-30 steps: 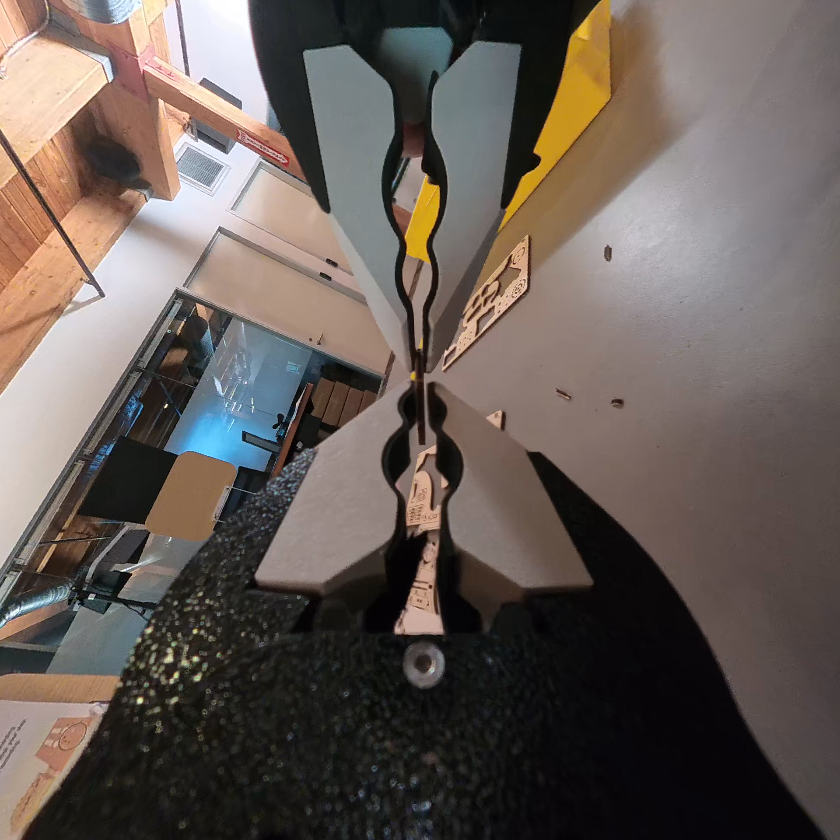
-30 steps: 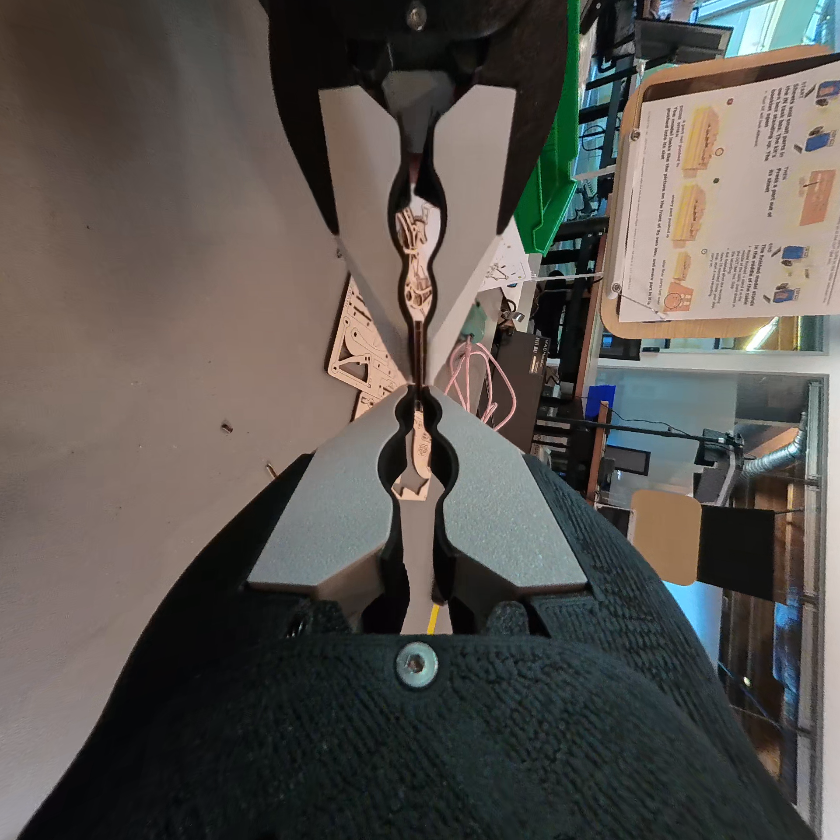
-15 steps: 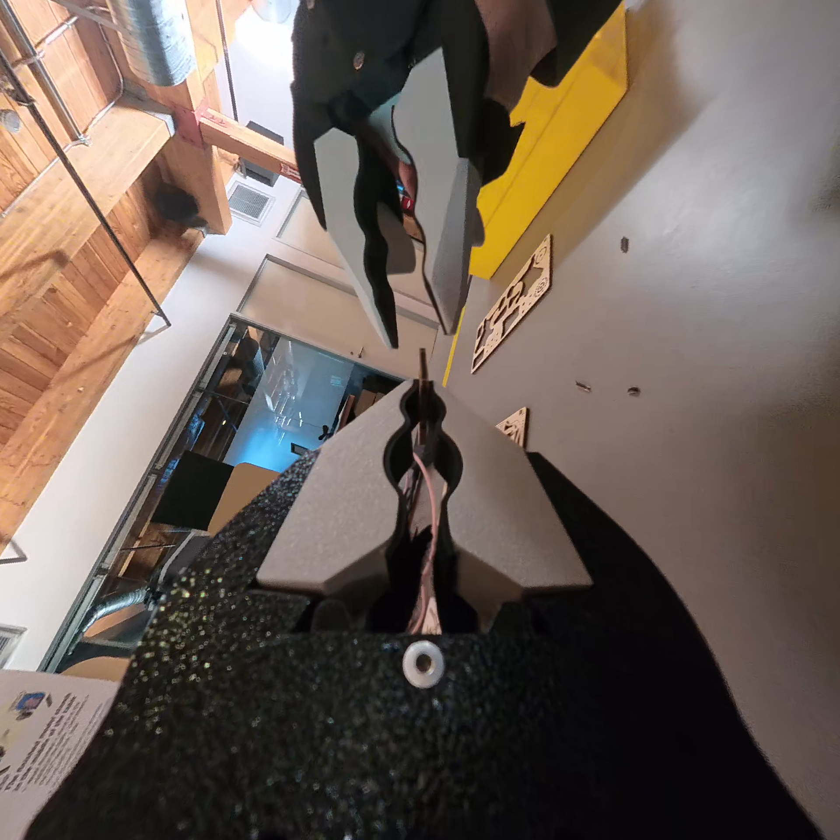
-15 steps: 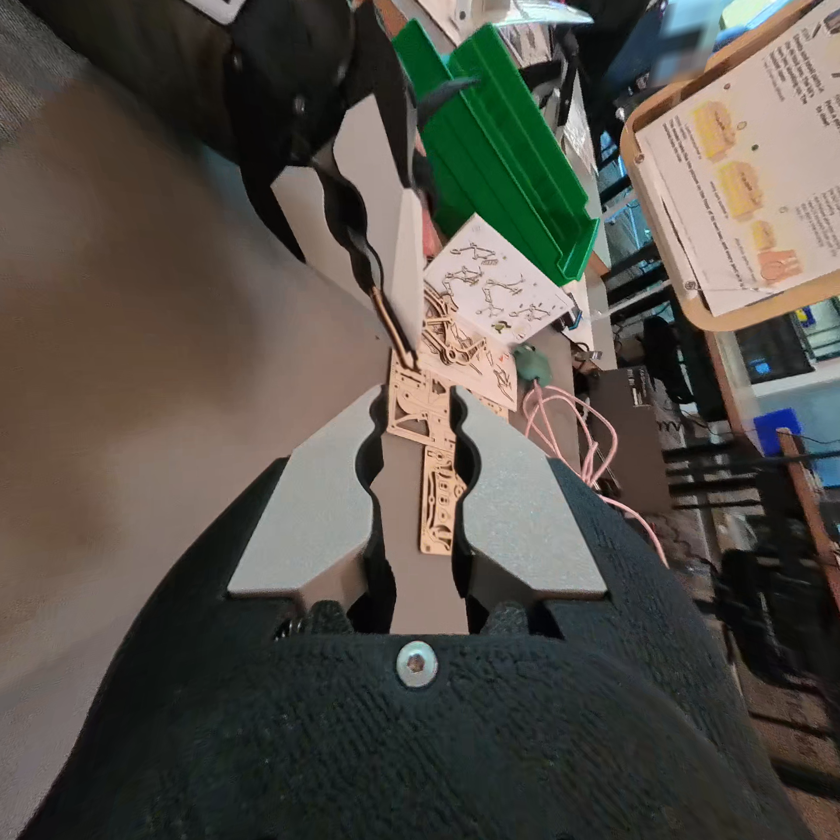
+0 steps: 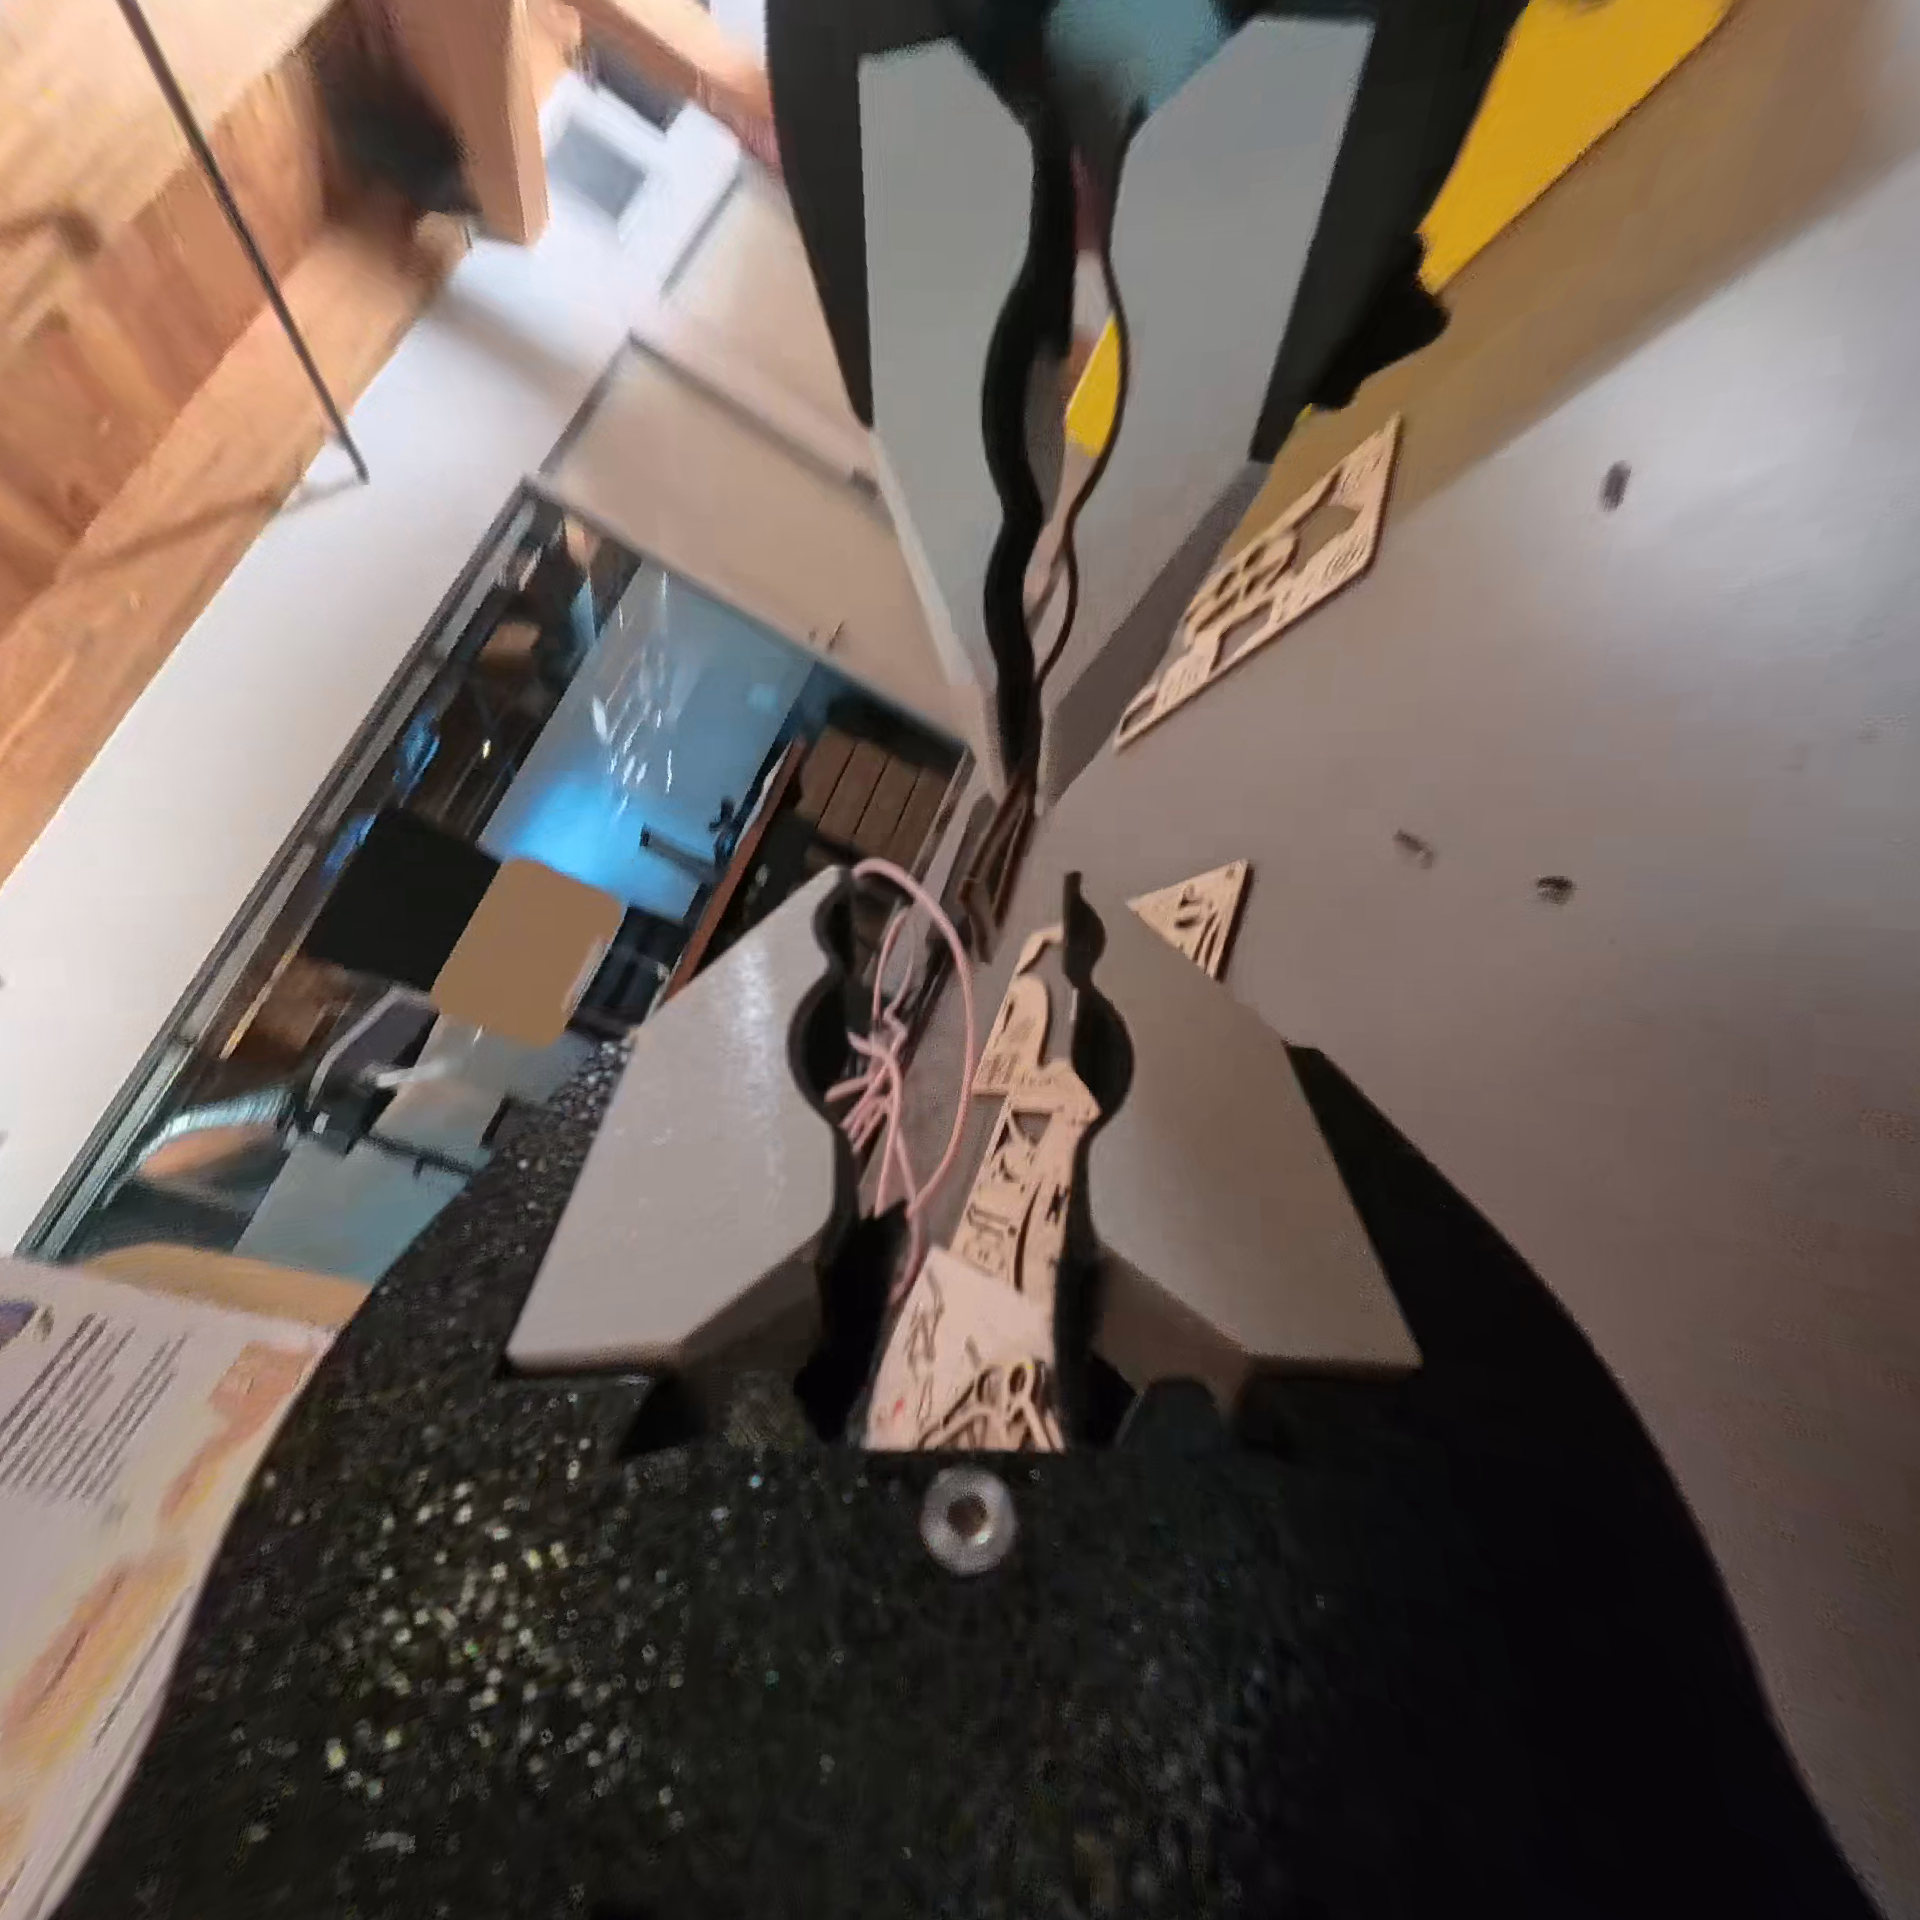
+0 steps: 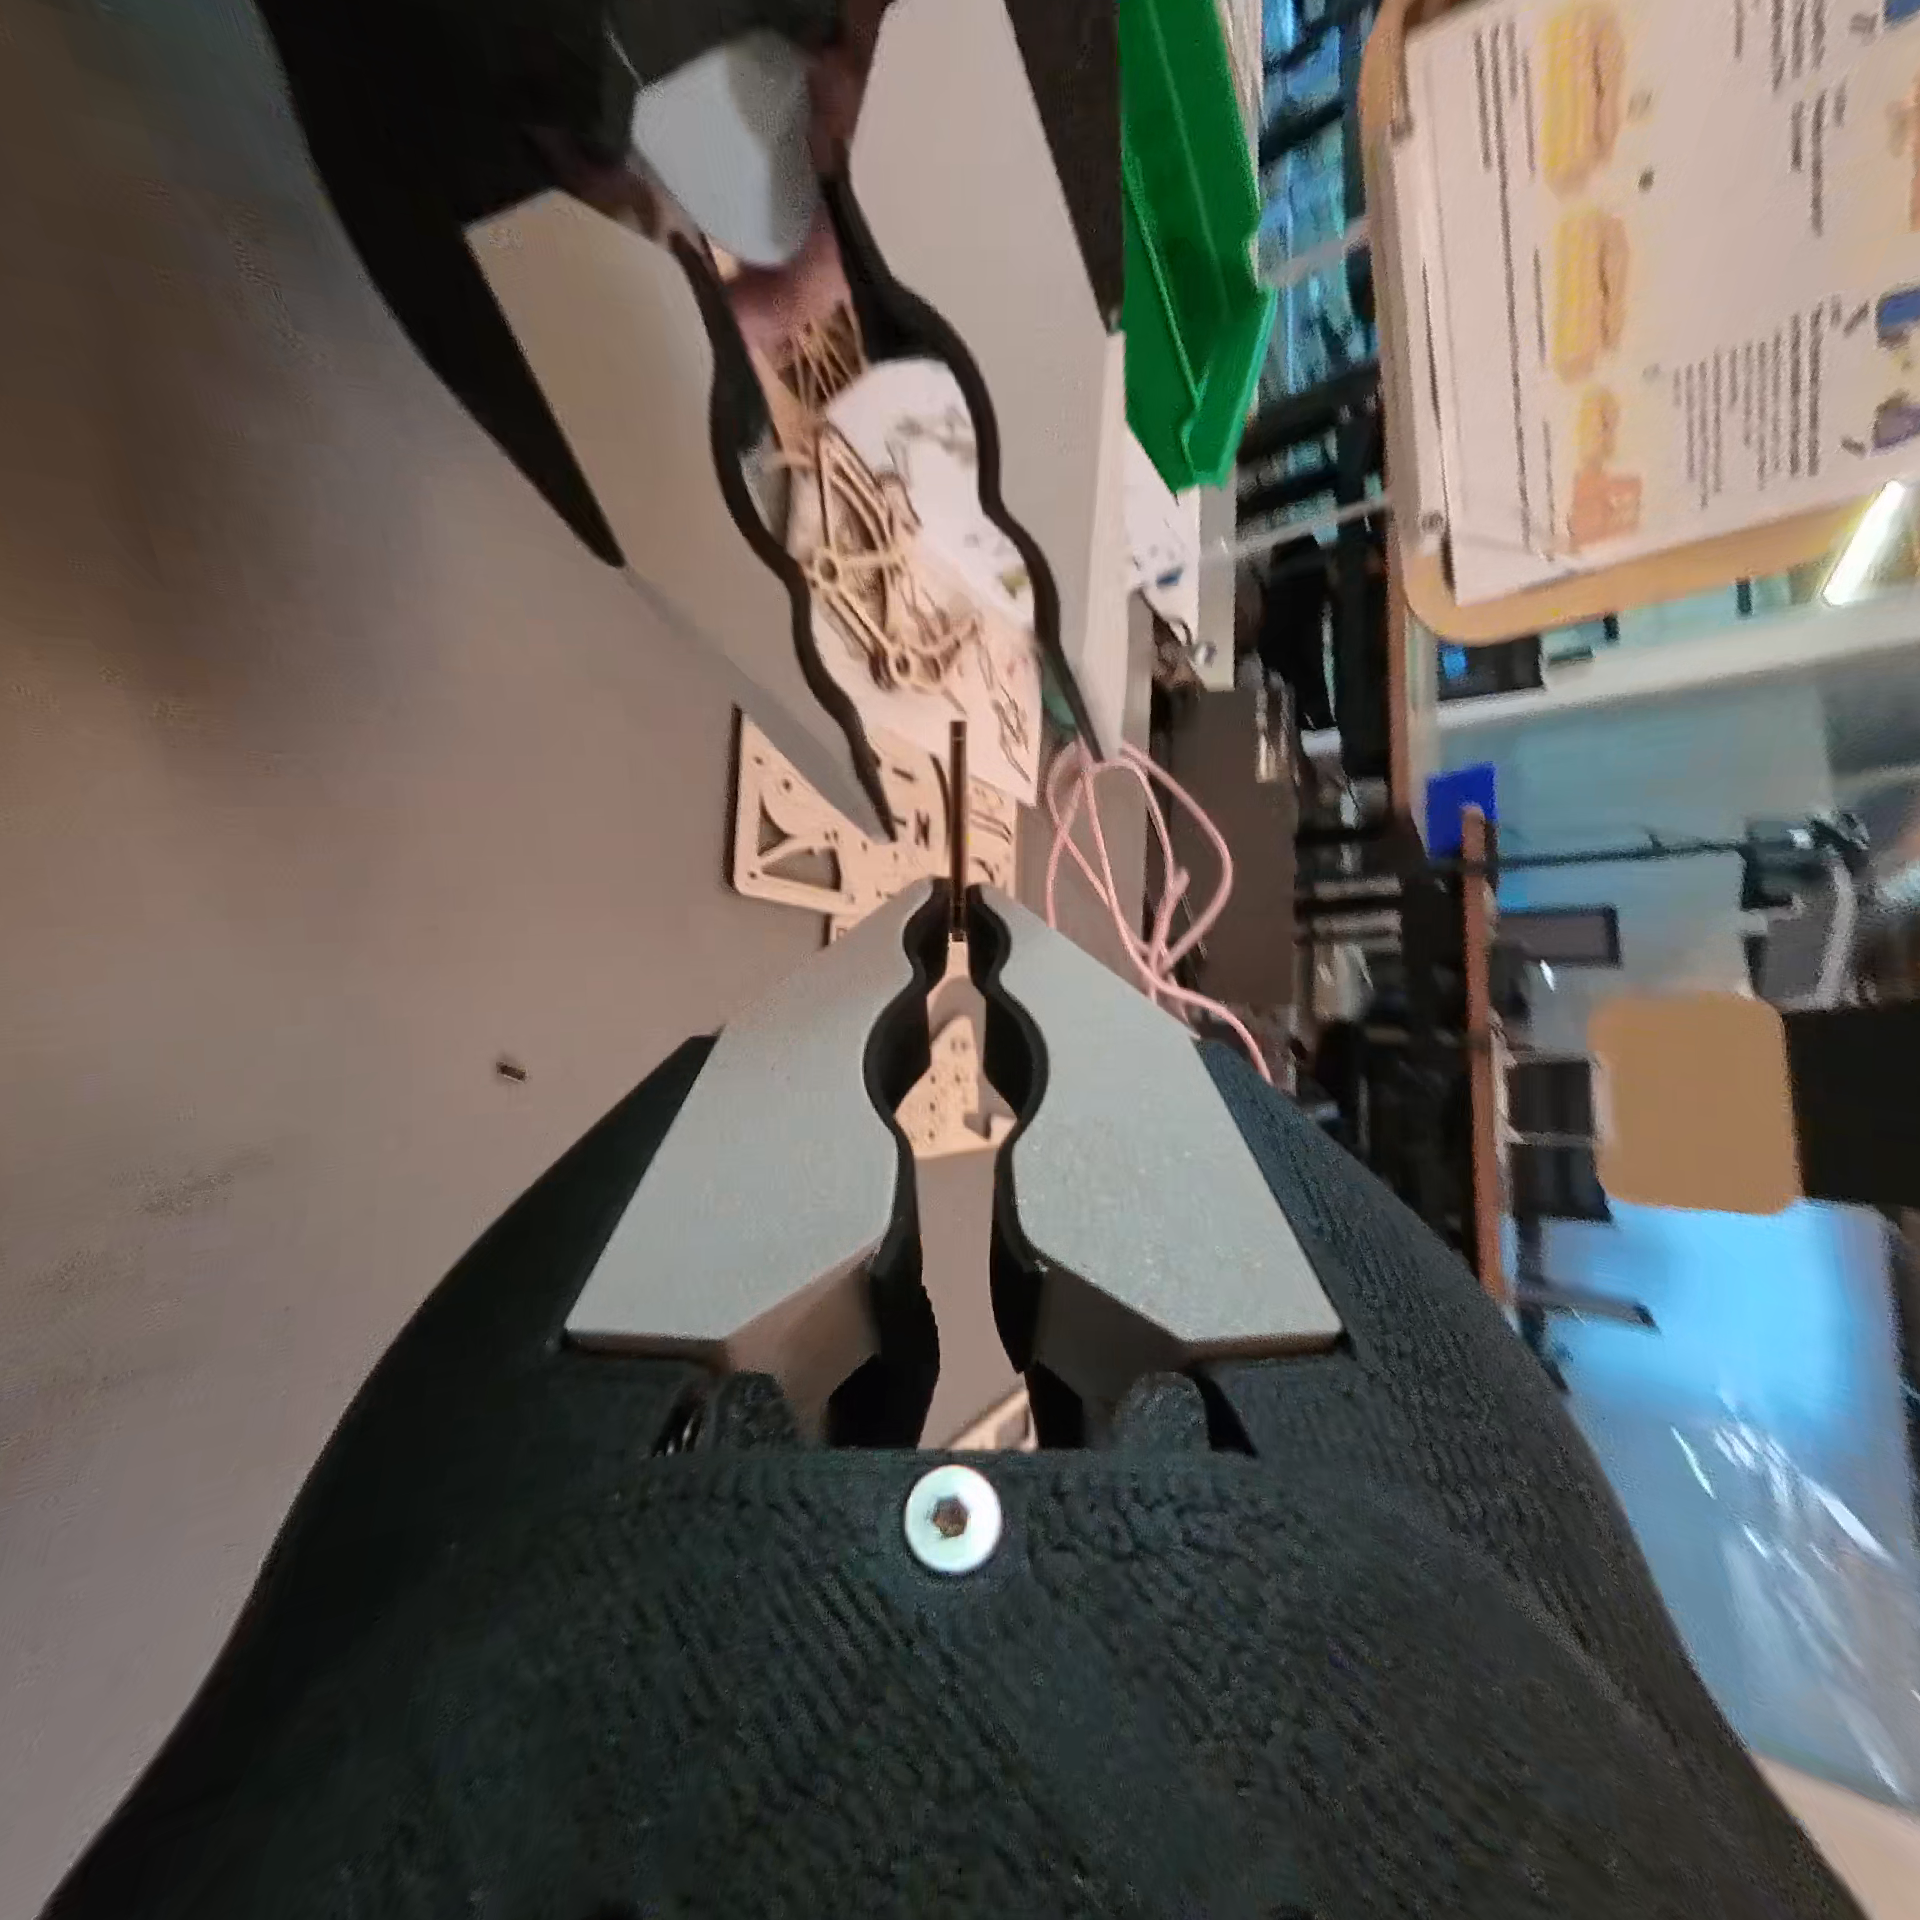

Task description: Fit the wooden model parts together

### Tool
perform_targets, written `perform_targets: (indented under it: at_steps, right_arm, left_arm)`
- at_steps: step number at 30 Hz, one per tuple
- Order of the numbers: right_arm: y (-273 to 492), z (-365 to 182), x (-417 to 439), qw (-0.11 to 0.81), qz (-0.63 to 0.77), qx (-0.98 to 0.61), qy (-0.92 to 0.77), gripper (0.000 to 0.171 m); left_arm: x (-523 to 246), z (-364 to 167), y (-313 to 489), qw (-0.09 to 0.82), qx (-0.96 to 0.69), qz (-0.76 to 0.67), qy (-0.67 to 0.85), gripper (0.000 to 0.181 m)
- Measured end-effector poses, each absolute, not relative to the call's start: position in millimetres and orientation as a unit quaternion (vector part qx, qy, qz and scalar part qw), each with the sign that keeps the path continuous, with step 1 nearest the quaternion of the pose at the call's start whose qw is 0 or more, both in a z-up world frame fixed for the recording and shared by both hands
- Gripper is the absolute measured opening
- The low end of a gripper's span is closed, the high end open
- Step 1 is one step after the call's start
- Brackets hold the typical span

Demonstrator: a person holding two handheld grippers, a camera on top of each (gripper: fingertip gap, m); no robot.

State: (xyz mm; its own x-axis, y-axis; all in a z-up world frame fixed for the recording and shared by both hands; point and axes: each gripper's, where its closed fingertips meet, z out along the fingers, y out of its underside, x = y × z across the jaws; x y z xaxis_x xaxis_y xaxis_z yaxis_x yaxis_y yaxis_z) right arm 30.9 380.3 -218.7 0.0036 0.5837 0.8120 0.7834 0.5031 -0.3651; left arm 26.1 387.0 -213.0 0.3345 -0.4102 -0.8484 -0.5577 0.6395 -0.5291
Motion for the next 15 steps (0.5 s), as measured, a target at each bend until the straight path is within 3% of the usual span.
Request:
perform_targets:
  at_steps: [3,9,12,15]
  right_arm:
    - [386,-222,30,0.498,-0.152,-0.504,-0.689,0.001]
    - [382,-224,21,0.490,-0.214,-0.474,-0.699,0.000]
    - [381,-227,19,0.485,-0.233,-0.461,-0.706,0.001]
    - [377,-224,14,0.505,-0.200,-0.453,-0.707,0.004]
  left_arm:
    - [27,-224,398,0.672,-0.452,0.106,0.577,0.044]
    - [29,-235,404,0.648,-0.458,0.177,0.582,0.021]
    - [27,-234,406,0.645,-0.462,0.188,0.579,0.001]
    - [23,-232,404,0.648,-0.441,0.204,0.587,0.000]
